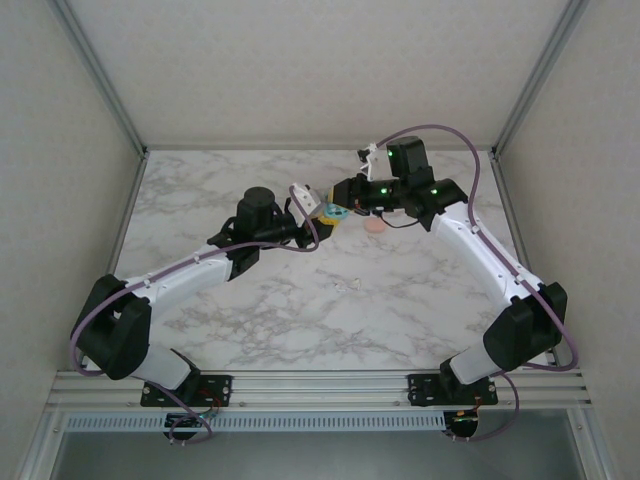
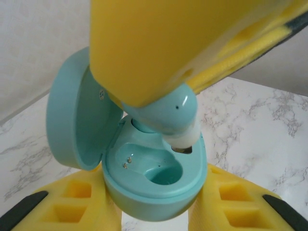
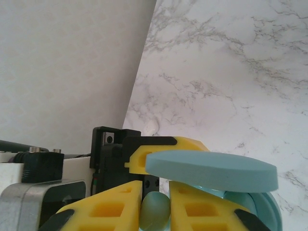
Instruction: Insert wireless bluetooth earbuds into charging case
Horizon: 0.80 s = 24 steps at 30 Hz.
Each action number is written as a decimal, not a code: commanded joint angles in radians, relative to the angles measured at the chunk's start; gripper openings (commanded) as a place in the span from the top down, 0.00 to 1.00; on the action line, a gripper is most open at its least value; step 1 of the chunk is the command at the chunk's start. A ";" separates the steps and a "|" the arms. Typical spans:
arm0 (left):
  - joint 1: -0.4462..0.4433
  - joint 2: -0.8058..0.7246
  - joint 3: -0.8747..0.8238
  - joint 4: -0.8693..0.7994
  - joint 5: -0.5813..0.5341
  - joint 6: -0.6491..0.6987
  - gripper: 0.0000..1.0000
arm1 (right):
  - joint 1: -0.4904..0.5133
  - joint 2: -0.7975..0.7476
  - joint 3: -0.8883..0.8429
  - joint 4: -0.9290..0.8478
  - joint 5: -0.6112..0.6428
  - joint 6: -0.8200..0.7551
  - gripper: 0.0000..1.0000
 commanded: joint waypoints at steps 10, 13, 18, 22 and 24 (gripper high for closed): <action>-0.012 -0.005 0.030 0.055 -0.015 -0.031 0.76 | 0.018 0.017 -0.011 0.023 0.027 -0.004 0.80; -0.014 -0.005 0.030 0.058 -0.015 -0.033 0.76 | 0.022 0.020 -0.010 0.023 0.035 -0.006 0.80; -0.014 -0.007 0.032 0.061 -0.014 -0.034 0.76 | 0.026 0.020 -0.009 0.017 0.066 -0.012 0.80; -0.016 -0.007 0.029 0.066 -0.014 -0.037 0.76 | 0.029 0.020 -0.010 0.018 0.088 -0.015 0.80; -0.015 -0.007 0.032 0.067 -0.014 -0.037 0.76 | 0.031 0.020 -0.012 0.020 0.096 -0.016 0.80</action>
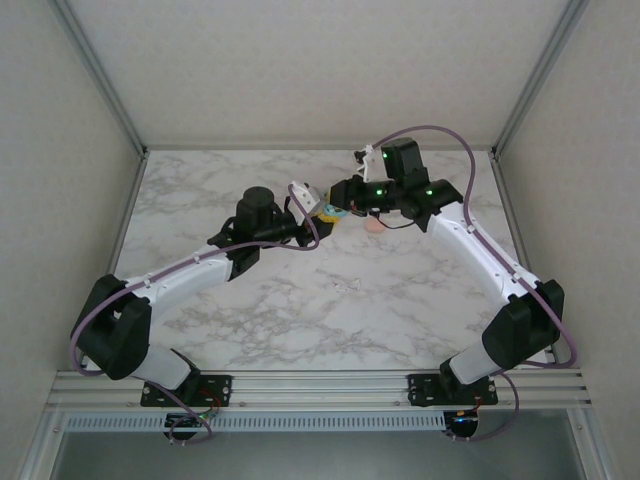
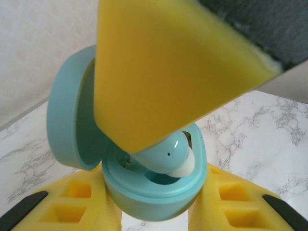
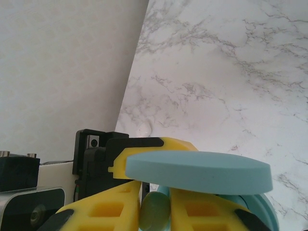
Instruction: Insert wireless bluetooth earbuds into charging case
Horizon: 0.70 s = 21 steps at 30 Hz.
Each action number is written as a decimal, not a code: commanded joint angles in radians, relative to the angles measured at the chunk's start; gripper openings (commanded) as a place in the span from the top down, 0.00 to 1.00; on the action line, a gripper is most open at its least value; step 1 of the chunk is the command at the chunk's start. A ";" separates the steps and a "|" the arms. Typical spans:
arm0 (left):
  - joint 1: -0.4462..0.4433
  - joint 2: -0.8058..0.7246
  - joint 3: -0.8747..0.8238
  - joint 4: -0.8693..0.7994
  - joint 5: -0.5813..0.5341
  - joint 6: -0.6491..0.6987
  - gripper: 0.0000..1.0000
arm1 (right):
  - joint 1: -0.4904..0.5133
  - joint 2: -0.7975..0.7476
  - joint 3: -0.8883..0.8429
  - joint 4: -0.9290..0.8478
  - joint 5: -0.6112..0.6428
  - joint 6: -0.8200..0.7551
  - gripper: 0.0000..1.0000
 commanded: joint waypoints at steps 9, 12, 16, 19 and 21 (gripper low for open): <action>-0.015 -0.005 0.033 0.051 0.004 -0.016 0.76 | 0.015 0.000 -0.023 0.069 0.056 0.008 0.80; -0.015 -0.005 0.032 0.053 -0.001 -0.016 0.76 | 0.016 0.003 -0.022 0.050 0.068 -0.003 0.80; -0.015 -0.005 0.030 0.073 0.000 -0.027 0.76 | 0.022 0.004 -0.028 0.032 0.088 -0.013 0.79; -0.015 -0.007 0.028 0.082 -0.002 -0.034 0.76 | 0.030 0.005 -0.025 0.021 0.095 -0.026 0.79; -0.015 -0.008 0.026 0.087 -0.005 -0.035 0.76 | 0.035 0.002 -0.020 0.005 0.113 -0.037 0.78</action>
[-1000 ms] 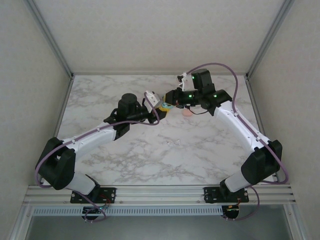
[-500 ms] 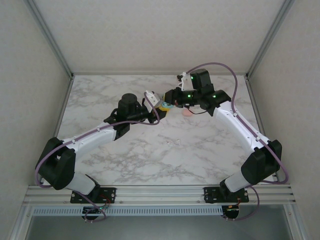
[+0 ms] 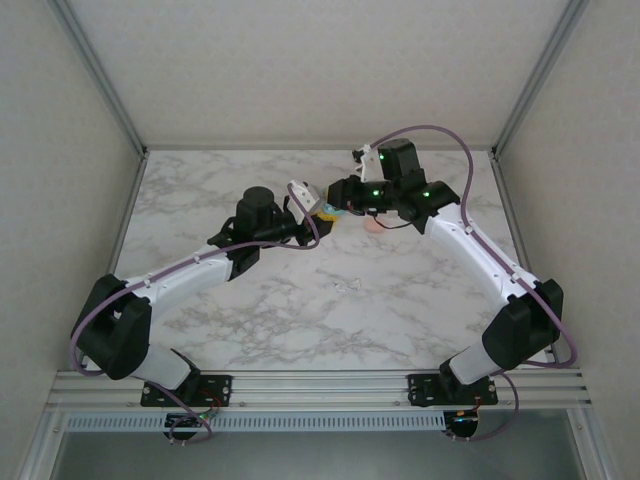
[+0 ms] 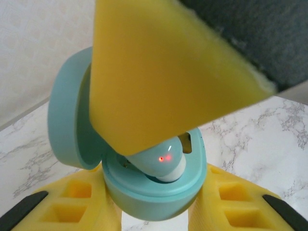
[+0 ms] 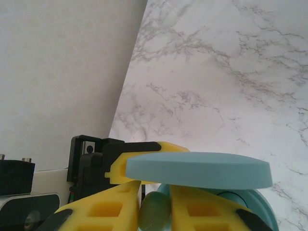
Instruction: Insert wireless bluetooth earbuds into charging case
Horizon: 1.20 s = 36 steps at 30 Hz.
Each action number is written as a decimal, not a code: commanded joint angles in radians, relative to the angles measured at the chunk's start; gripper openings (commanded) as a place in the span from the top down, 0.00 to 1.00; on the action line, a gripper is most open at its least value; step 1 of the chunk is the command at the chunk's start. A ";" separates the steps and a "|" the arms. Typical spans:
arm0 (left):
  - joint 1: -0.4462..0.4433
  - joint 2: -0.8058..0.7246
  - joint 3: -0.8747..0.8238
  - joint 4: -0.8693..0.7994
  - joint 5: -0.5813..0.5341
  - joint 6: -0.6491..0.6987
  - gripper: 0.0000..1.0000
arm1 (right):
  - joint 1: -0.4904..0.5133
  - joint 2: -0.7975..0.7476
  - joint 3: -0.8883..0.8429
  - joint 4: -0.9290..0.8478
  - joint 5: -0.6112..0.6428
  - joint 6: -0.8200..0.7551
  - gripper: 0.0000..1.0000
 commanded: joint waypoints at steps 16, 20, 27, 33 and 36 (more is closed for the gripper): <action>-0.015 -0.022 0.026 0.075 0.017 -0.016 0.76 | 0.021 -0.009 0.016 -0.065 0.104 -0.052 0.73; -0.015 -0.026 0.024 0.071 0.016 -0.013 0.76 | 0.021 -0.010 0.025 -0.073 0.105 -0.053 0.73; -0.015 -0.031 0.019 0.069 0.008 -0.010 0.77 | 0.024 -0.027 0.041 -0.091 0.115 -0.052 0.71; -0.015 -0.030 0.019 0.070 0.007 -0.009 0.77 | 0.024 -0.033 0.056 -0.114 0.125 -0.060 0.71; -0.014 -0.028 0.021 0.069 0.007 -0.009 0.77 | 0.024 -0.039 0.058 -0.115 0.125 -0.061 0.70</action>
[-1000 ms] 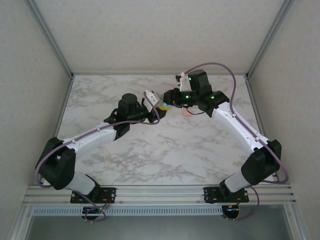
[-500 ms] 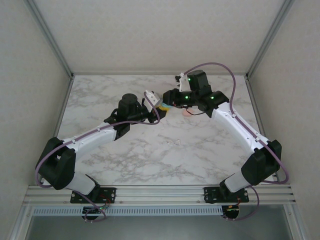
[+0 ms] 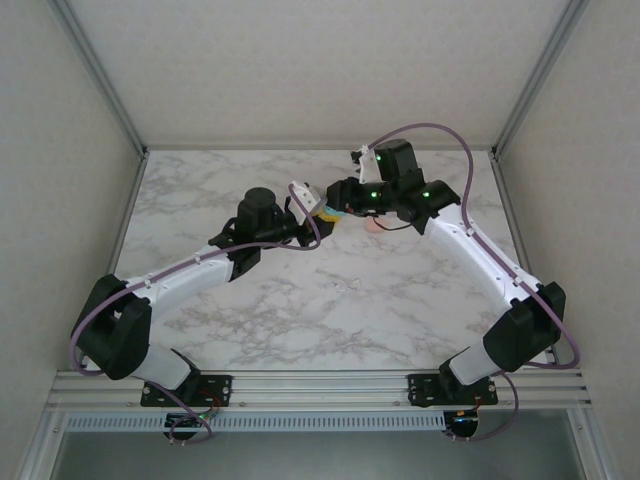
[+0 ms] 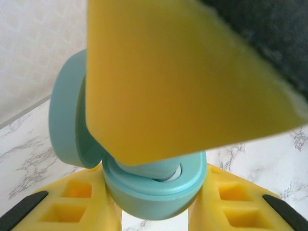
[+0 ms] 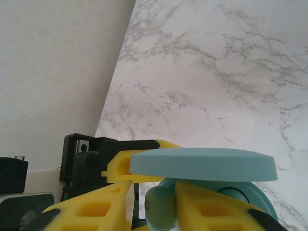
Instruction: Insert wireless bluetooth earbuds into charging case
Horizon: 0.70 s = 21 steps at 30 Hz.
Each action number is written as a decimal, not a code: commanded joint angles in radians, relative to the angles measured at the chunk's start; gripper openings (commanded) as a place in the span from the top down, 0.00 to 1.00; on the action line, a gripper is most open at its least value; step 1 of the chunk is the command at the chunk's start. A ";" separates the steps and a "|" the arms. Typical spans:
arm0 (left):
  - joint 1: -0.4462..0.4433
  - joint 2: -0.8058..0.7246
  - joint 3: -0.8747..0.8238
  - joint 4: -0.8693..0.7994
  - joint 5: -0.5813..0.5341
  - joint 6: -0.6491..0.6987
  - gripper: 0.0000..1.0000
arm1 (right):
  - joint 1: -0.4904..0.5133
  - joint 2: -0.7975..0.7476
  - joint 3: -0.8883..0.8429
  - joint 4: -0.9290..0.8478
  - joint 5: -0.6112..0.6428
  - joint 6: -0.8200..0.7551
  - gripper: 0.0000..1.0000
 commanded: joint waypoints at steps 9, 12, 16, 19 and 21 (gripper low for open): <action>-0.005 -0.031 0.022 0.052 0.010 0.011 0.77 | 0.001 -0.039 0.034 -0.043 0.043 -0.021 0.68; -0.005 -0.031 0.022 0.050 0.009 0.012 0.77 | 0.001 -0.042 0.039 -0.044 0.042 -0.019 0.68; -0.005 -0.033 0.020 0.046 0.008 0.015 0.77 | 0.001 -0.049 0.045 -0.046 0.043 -0.021 0.67; -0.005 -0.035 0.018 0.045 0.006 0.016 0.77 | 0.001 -0.058 0.049 -0.044 0.046 -0.021 0.67; -0.005 -0.037 0.017 0.044 0.003 0.017 0.77 | 0.001 -0.065 0.052 -0.044 0.044 -0.024 0.66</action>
